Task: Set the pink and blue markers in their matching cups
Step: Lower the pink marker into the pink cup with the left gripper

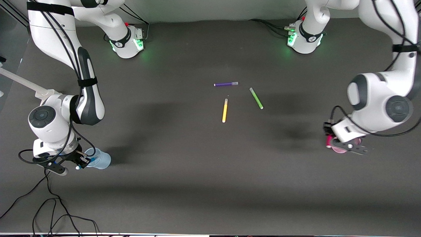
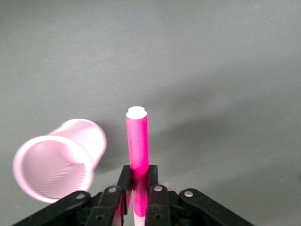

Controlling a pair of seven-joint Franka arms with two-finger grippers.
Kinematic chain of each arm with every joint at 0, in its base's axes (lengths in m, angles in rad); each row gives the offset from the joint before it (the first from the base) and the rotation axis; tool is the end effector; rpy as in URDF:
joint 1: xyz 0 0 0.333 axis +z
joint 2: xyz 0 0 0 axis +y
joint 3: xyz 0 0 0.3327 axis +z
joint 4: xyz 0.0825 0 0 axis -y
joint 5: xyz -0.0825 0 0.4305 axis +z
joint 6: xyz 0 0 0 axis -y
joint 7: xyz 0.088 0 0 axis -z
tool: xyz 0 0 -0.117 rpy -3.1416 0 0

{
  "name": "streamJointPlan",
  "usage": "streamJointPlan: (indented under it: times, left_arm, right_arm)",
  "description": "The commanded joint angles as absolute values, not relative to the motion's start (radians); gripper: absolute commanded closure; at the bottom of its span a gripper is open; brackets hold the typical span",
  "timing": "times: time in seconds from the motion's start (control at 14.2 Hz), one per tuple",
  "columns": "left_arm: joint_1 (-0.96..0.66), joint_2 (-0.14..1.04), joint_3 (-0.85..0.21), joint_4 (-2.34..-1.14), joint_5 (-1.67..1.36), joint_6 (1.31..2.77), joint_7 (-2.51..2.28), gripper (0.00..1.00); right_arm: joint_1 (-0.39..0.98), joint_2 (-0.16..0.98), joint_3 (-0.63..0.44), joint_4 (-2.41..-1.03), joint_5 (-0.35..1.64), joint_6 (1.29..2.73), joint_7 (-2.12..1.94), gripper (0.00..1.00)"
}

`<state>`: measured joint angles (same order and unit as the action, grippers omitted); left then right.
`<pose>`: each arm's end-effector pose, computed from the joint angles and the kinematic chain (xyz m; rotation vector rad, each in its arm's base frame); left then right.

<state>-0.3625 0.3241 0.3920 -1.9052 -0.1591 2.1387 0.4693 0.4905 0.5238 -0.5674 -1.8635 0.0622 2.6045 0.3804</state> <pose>0.6532 0.0013 0.3142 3.0650 -0.5646 -0.0900 0.7093 -0.0257 0.2795 2.8689 -0.5865 0.4879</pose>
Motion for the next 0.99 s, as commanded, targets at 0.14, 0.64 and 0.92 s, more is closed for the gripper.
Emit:
streamJointPlan:
  times: [0.14,0.64,0.92]
  left_arm:
    - [-0.253,0.333,0.388,-1.875,-0.179,2.232,0.841,1.00]
    - [-0.179,0.399,0.382,-1.893,-0.657,2.276,1.473,1.00]
    - [-0.141,0.433,0.380,-1.899,-0.729,2.273,1.613,1.00]
  right_arm:
    - [0.508,0.483,-0.575,-1.925,0.032,2.646,0.387,0.88]
    - [0.508,0.465,-0.574,-1.911,0.032,2.640,0.368,0.00]
    - [0.508,0.420,-0.571,-1.855,0.032,2.472,0.333,0.00]
